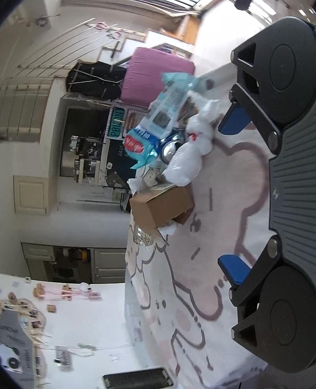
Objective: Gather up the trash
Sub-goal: 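Grasp the cardboard box with the left gripper while the right gripper grasps the white plastic bag, then lift the box and bag and carry both tools over the yellow wastebasket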
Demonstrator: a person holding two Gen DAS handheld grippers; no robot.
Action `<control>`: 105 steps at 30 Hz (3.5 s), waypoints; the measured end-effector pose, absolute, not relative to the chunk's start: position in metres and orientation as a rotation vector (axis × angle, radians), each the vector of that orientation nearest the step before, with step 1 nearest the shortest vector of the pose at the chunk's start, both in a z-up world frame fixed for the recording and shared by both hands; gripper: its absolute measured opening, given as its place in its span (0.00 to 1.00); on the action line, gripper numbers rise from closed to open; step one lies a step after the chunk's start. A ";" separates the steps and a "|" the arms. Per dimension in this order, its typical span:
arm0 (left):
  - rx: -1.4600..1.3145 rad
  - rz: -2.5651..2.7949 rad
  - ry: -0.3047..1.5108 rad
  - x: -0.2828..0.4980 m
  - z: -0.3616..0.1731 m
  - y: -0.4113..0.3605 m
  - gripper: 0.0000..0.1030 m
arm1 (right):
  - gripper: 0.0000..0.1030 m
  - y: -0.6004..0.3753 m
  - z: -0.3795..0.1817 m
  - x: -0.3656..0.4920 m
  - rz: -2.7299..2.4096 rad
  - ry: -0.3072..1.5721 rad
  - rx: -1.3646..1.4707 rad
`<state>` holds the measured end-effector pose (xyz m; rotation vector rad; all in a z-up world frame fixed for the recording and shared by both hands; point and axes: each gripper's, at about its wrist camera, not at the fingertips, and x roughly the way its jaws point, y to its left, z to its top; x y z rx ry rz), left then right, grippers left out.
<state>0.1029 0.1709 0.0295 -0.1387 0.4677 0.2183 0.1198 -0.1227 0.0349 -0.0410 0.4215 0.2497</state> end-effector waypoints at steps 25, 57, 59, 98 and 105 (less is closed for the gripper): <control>-0.622 0.028 0.362 0.201 -0.004 0.277 0.89 | 0.59 0.009 0.022 0.294 0.928 0.589 -0.269; -0.501 0.147 0.404 0.252 -0.016 0.256 0.69 | 0.40 0.004 -0.011 0.229 0.687 0.665 0.098; -0.573 0.145 0.410 0.250 -0.021 0.255 0.61 | 0.40 0.010 -0.008 0.230 0.675 0.658 0.067; -0.383 0.191 0.340 0.135 0.031 0.209 0.49 | 0.16 -0.034 0.043 0.182 0.538 0.609 0.136; -0.296 0.165 0.326 0.112 0.064 0.184 0.49 | 0.16 -0.059 0.061 0.166 0.491 0.565 0.143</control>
